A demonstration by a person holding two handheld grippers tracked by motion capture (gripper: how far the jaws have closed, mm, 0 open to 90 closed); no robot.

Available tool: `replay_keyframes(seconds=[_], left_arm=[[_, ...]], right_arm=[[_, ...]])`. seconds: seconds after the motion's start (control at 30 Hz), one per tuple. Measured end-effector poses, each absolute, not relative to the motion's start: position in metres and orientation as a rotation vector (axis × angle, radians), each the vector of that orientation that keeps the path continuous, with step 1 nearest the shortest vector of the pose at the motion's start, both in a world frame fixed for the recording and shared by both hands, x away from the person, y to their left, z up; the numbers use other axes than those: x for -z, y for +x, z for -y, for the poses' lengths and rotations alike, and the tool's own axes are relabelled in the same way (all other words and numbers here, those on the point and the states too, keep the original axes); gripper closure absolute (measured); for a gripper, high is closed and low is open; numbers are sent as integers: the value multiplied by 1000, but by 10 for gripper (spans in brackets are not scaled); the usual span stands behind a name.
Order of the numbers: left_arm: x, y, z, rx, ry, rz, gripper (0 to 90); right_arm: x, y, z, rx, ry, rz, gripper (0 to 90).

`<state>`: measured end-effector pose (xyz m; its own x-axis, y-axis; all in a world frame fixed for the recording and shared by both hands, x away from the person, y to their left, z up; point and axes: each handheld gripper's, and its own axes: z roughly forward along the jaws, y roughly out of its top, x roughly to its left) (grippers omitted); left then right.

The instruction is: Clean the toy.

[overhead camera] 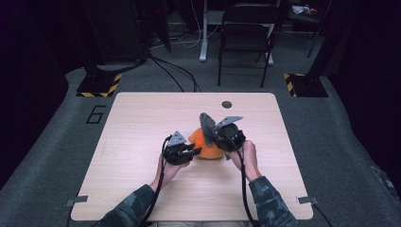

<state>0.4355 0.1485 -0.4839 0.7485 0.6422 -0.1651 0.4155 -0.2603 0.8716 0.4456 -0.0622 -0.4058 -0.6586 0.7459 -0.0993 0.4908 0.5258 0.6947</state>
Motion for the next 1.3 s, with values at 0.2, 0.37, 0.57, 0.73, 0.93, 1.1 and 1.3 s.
replay_keyframes(seconds=[0.2,0.37,0.57,0.73,0.93,1.1,1.3], left_arm=[[486,437,-148,-282,1902,-818,694],[487,439,-149,-266,1897,-820,693],[488,439,-150,-267,1903,-819,692],[488,442,-151,-266,1897,-817,692],[489,442,-153,-257,1892,-836,688],[489,444,-155,-255,1881,-838,687],[489,443,-157,-269,1888,-835,681]], right_arm=[[421,446,52,-825,989,-2369,743],[427,454,71,-805,1065,-2382,742],[441,462,88,-758,1188,-2379,741],[457,473,103,-700,1280,-2402,741],[489,482,117,-612,1372,-2445,737],[473,483,122,-635,1381,-2403,742],[430,468,115,-869,1278,-2364,743]])
